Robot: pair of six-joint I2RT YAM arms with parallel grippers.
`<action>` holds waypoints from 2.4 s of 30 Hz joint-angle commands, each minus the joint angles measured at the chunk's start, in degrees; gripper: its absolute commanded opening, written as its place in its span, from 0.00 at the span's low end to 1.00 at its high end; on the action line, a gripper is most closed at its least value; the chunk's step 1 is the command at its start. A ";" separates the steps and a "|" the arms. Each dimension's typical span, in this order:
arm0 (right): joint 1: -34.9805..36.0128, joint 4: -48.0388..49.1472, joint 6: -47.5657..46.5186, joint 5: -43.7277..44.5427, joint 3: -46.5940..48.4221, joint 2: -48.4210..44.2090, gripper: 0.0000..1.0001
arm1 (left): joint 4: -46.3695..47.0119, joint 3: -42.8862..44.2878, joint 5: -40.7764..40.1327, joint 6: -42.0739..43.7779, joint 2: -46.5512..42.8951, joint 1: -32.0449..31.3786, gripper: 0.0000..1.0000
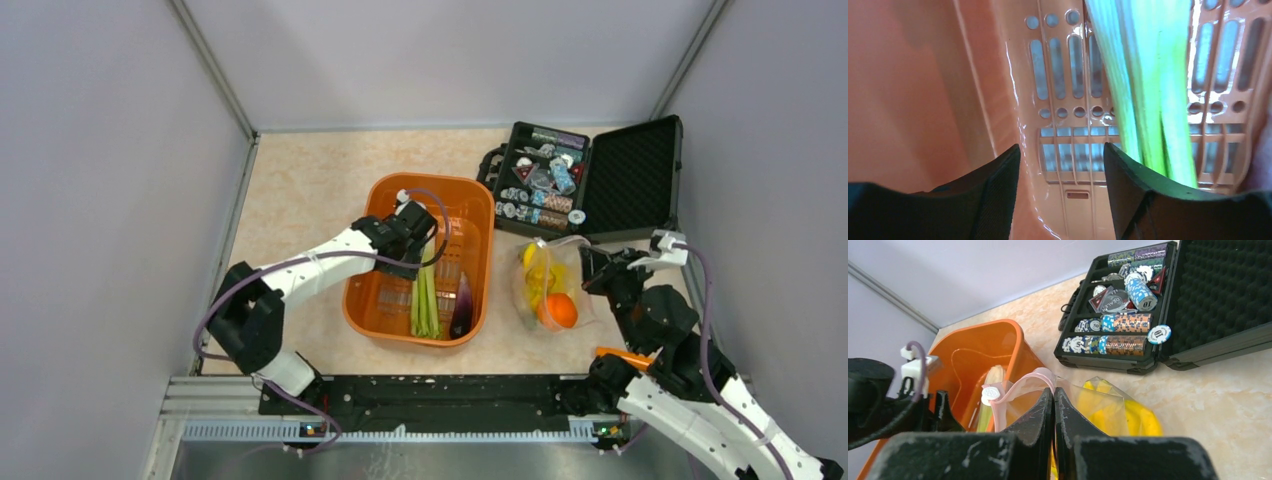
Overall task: Place the food in the zip-top bag and seal the zipper
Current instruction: Adjust the fake vegetable in the bin, then pick up the fake vegetable from the bin.
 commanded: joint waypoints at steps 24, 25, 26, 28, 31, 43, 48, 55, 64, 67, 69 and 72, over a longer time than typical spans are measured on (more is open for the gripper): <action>-0.38 1.12 2.53 0.25 1.68 0.38 0.00 | 15.31 0.20 30.73 -2.62 3.69 -4.24 0.70; -0.38 1.06 2.58 0.12 1.68 0.38 0.00 | 15.76 -0.34 30.08 -2.93 4.37 -4.62 0.69; -0.36 1.08 2.57 -0.02 1.68 0.39 0.00 | 15.89 -0.54 28.75 -3.15 5.04 -5.16 0.69; -0.38 1.20 2.42 -0.13 1.76 0.46 0.00 | 16.45 -1.01 26.07 -3.45 6.20 -6.31 0.70; -0.32 1.74 2.34 -0.69 1.86 0.56 0.00 | 19.46 -2.59 25.49 -4.50 7.55 -7.12 0.71; -0.32 3.03 2.36 -2.20 1.77 2.62 0.00 | 22.41 -6.37 19.40 -5.91 12.17 -9.56 0.32; -0.35 2.59 2.55 -2.16 1.93 2.44 0.00 | 21.96 -6.91 18.14 -6.18 7.69 -9.61 0.15; -0.37 2.56 2.81 -2.12 1.78 2.45 0.00 | 18.71 -3.26 13.80 -3.89 -1.21 -9.58 0.10; -0.30 2.22 3.14 -2.31 1.59 2.34 0.00 | 17.63 -1.94 11.35 -1.33 -7.28 -7.70 0.07; -0.34 1.93 3.19 -2.12 1.76 2.34 0.00 | 17.76 -2.39 10.42 -0.59 -10.19 -6.86 0.06; -0.38 1.88 3.17 -1.94 1.62 2.39 0.00 | 18.09 -2.65 9.97 0.13 -12.92 -6.50 0.06; -0.35 2.66 3.08 -2.31 1.21 2.42 0.00 | 17.75 -2.25 9.01 0.80 -16.01 -6.24 0.05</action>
